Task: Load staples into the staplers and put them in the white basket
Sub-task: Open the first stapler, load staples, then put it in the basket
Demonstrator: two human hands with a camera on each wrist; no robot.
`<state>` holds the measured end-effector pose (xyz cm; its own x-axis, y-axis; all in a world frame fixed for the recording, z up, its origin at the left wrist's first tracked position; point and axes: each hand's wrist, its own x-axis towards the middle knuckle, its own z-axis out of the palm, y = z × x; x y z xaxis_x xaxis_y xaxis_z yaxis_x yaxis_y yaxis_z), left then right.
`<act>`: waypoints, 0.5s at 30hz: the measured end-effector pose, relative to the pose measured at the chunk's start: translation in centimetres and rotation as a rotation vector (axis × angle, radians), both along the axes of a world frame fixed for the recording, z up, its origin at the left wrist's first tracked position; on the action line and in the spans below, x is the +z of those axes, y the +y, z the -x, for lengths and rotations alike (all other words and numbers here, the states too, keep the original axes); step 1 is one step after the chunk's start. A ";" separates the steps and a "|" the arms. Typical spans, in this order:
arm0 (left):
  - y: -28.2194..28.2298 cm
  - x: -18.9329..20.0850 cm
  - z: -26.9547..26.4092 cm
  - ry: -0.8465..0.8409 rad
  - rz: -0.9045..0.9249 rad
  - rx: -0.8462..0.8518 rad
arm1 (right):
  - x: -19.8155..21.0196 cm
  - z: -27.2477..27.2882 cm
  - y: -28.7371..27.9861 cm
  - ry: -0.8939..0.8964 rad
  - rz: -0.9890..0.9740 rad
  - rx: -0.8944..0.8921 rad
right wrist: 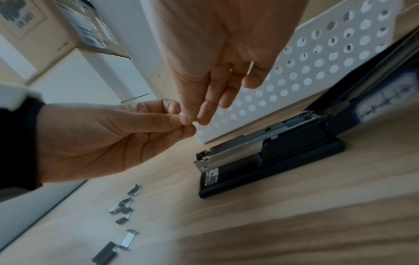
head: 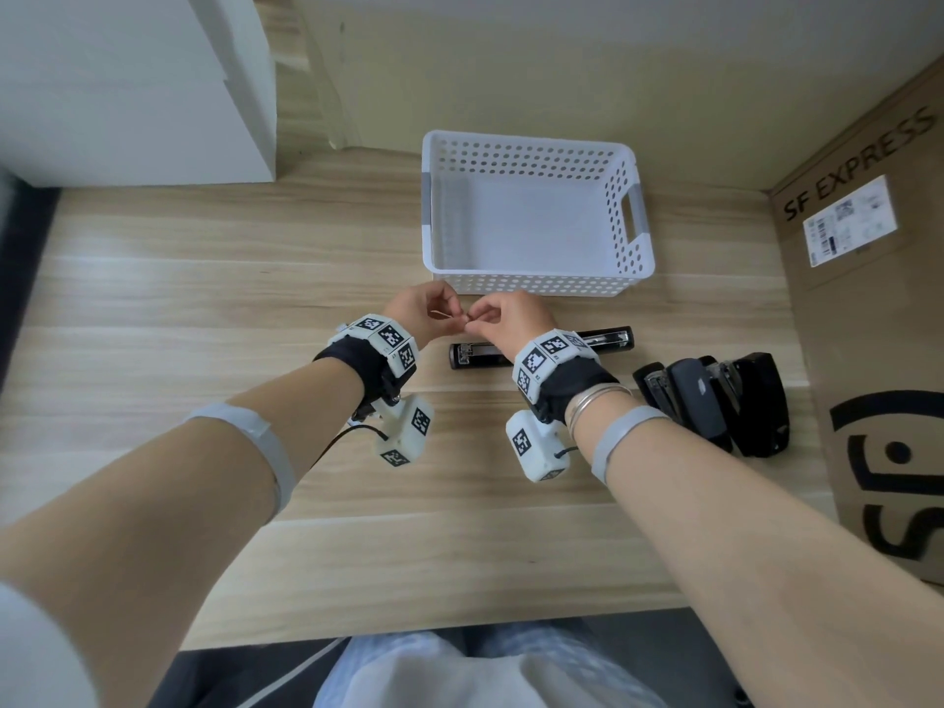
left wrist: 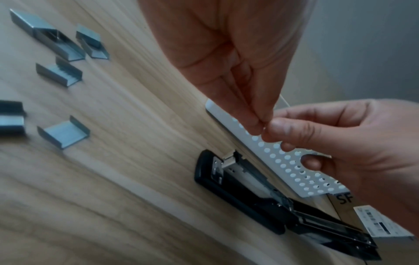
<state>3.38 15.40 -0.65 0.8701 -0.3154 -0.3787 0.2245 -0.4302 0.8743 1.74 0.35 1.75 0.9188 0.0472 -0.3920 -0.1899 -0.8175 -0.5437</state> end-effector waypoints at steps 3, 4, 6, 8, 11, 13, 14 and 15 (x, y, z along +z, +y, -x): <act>0.0 -0.1 0.4 -0.017 -0.107 -0.049 | -0.1 0.1 -0.3 -0.033 0.120 0.116; 0.0 -0.3 0.6 -0.036 -0.154 -0.070 | -0.2 0.2 -0.3 -0.031 0.166 0.164; 0.0 -0.5 0.9 -0.052 -0.241 -0.138 | -0.4 0.4 -0.4 -0.017 0.238 0.250; -0.2 -0.6 1.2 -0.064 -0.360 -0.230 | -0.5 0.6 -0.4 -0.015 0.274 0.290; -0.3 -0.5 1.4 -0.088 -0.461 -0.310 | -0.9 0.8 0.0 -0.013 0.292 0.323; -0.3 -0.5 1.4 -0.113 -0.530 -0.350 | -1.2 0.8 0.3 -0.003 0.305 0.326; -0.4 -0.6 1.4 -0.121 -0.554 -0.367 | -1.2 0.8 0.5 0.001 0.308 0.322; -0.4 -0.6 1.5 -0.125 -0.573 -0.382 | -1.3 0.8 0.6 0.000 0.306 0.322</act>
